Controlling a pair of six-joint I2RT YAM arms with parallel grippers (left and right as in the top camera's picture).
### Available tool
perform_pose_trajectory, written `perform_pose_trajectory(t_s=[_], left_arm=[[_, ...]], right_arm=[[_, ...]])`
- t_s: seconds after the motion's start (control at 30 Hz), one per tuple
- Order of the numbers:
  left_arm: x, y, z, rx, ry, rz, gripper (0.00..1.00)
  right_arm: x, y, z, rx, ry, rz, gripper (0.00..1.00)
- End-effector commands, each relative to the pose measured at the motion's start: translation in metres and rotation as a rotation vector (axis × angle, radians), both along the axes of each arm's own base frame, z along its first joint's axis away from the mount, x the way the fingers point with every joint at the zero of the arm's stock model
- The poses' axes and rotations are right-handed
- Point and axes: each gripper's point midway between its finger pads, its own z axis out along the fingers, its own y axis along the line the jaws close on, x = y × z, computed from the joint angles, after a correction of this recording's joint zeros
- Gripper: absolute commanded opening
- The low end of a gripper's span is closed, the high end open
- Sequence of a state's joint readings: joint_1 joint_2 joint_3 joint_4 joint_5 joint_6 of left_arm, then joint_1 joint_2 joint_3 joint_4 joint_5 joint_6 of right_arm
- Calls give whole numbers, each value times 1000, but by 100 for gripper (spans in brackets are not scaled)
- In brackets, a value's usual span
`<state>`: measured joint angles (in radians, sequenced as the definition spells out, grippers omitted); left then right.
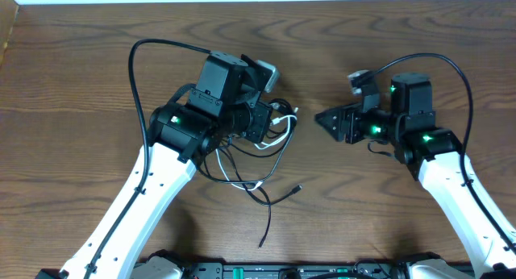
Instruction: Untangle cables
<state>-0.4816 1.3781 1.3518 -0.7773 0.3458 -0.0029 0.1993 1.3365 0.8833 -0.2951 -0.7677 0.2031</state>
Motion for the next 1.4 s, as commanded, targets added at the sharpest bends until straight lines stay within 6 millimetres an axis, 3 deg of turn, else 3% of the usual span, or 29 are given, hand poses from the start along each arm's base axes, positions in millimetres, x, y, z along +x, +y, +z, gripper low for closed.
perform_pose_trajectory(t_s=[0.0,0.13,0.23,0.3,0.37,0.53,0.67,0.8,0.9,0.97,1.0,1.1,1.13,1.23,1.27,1.37], left_arm=[[-14,-18,18,-112,15,-88,8],[-14,-21,20,-134,22,-85,8],[-13,-21,21,-137,22,-82,8],[-14,-22,21,-144,28,-86,8],[-15,-23,21,-147,30,-89,8],[-14,-22,21,-147,27,-87,8],[-11,-19,20,-129,15,-69,8],[-7,-15,19,-109,2,-48,8],[-6,-16,20,-112,-4,-48,8],[-5,-17,21,-114,-8,-50,8],[-5,-17,21,-115,-9,-50,8],[-5,-17,21,-115,-8,-50,8],[-5,-17,21,-115,-8,-50,8],[-5,-17,21,-115,-9,-50,8],[-5,-17,21,-116,-10,-50,8],[-5,-17,22,-117,-12,-50,8]], right_arm=[[-33,30,23,152,-38,244,59],[-40,38,23,153,-36,272,58],[-44,44,23,150,-43,298,50],[-44,45,21,134,-61,301,31],[-40,43,18,110,-63,277,3],[-29,33,4,27,-49,194,1],[-21,15,-21,-106,6,82,1],[-14,-28,-59,-356,88,-107,1],[-11,-53,-72,-478,114,-201,1],[-9,-58,-73,-505,109,-223,2],[-9,-58,-73,-506,106,-226,9],[-5,-57,-70,-487,101,-241,50],[-4,-56,-69,-478,99,-244,58],[-6,-38,-61,-390,95,-183,67],[-13,-17,-50,-291,74,-79,68],[-25,11,-29,-148,10,96,66]])
